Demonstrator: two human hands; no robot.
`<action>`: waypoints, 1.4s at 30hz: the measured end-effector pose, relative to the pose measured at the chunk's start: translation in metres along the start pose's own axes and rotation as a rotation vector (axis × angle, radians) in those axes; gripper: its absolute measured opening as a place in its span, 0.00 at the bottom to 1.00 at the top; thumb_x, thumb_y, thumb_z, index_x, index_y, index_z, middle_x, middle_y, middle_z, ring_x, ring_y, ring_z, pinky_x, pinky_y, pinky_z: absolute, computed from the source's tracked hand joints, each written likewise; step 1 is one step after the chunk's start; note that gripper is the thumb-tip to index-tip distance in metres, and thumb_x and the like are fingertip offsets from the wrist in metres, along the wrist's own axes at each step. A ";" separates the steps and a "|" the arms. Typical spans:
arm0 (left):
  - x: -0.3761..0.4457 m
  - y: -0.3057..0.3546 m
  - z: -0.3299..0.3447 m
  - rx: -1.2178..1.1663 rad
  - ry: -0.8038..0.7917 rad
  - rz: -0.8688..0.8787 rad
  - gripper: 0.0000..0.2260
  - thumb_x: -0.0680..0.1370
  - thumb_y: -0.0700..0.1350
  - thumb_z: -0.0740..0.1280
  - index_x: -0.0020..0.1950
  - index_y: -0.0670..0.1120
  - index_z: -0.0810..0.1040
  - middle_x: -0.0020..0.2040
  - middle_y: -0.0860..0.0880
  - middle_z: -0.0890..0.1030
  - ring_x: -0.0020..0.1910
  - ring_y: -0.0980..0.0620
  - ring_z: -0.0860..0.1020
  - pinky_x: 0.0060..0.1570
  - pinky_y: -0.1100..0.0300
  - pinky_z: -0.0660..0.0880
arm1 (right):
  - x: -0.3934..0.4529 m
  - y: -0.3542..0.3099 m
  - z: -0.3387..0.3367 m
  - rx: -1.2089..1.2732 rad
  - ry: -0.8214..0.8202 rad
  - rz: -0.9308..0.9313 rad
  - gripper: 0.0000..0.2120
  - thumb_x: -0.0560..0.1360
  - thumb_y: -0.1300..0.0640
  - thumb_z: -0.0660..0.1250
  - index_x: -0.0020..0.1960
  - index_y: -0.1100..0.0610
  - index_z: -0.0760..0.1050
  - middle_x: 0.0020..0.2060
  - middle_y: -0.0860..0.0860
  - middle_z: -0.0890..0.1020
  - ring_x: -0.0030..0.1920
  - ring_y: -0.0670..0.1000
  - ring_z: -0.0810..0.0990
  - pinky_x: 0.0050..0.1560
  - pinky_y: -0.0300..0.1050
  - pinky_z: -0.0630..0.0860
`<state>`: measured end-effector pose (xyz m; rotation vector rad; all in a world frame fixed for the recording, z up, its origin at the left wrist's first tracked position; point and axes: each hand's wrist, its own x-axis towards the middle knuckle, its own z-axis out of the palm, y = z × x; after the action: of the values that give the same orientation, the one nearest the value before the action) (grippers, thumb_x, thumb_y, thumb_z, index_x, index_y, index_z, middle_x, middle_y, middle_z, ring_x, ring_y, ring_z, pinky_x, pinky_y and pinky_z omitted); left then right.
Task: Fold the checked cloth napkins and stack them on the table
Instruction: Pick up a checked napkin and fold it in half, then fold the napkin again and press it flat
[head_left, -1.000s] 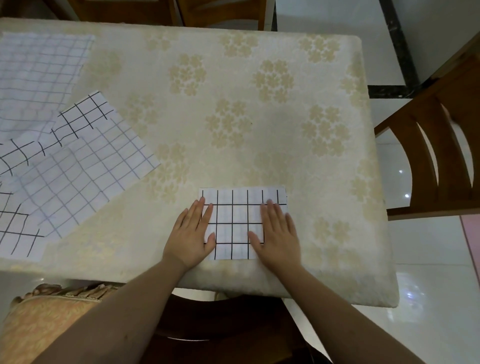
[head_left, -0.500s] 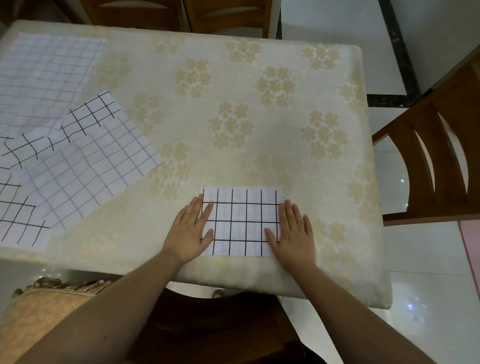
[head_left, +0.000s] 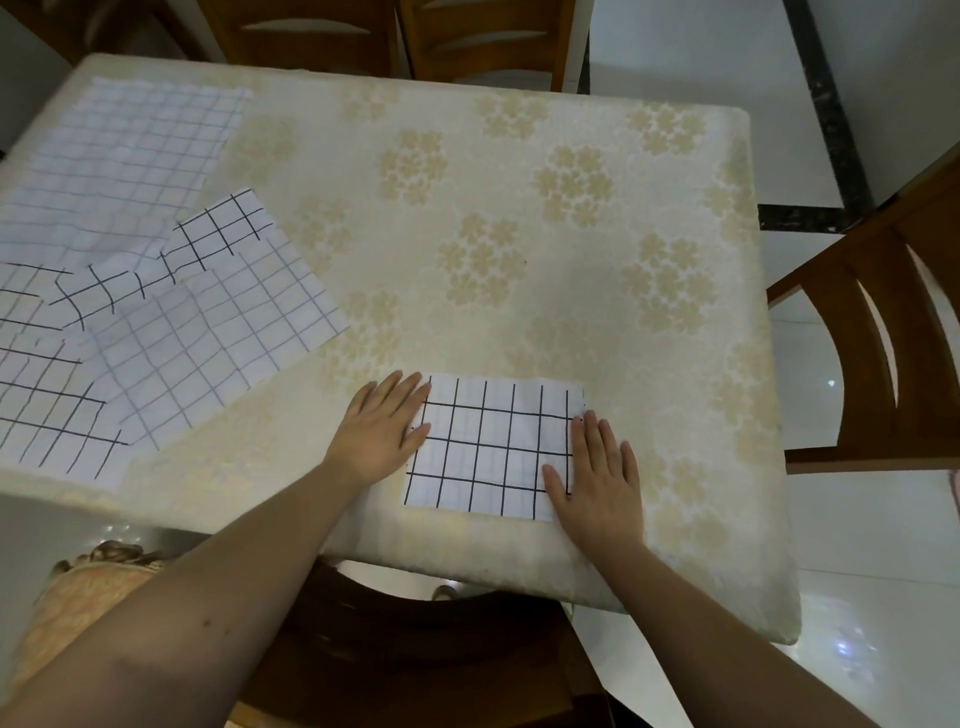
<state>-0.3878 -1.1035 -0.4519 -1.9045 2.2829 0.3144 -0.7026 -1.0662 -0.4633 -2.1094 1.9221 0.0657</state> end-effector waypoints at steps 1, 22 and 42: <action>0.002 -0.001 0.000 -0.011 -0.006 -0.033 0.28 0.81 0.61 0.41 0.80 0.53 0.53 0.80 0.53 0.54 0.79 0.52 0.49 0.76 0.51 0.46 | 0.000 0.000 -0.001 0.002 0.004 0.002 0.36 0.80 0.36 0.43 0.79 0.53 0.38 0.79 0.49 0.41 0.78 0.48 0.39 0.76 0.50 0.36; -0.055 0.043 -0.012 -0.541 0.169 -0.537 0.07 0.79 0.49 0.65 0.47 0.46 0.78 0.43 0.47 0.80 0.43 0.45 0.79 0.39 0.56 0.72 | 0.064 -0.026 -0.026 0.270 0.217 -0.156 0.19 0.76 0.55 0.63 0.66 0.56 0.75 0.62 0.55 0.78 0.64 0.60 0.74 0.66 0.58 0.66; -0.072 0.069 -0.015 -0.743 -0.082 -0.894 0.02 0.75 0.44 0.70 0.46 0.47 0.80 0.42 0.53 0.79 0.46 0.52 0.77 0.46 0.63 0.69 | 0.150 -0.070 -0.076 0.022 -0.392 -0.131 0.14 0.77 0.41 0.66 0.57 0.47 0.79 0.58 0.53 0.75 0.63 0.57 0.70 0.60 0.51 0.65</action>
<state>-0.4419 -1.0267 -0.4149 -2.9075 1.0903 1.1548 -0.6293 -1.2251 -0.4113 -2.0204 1.5479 0.3964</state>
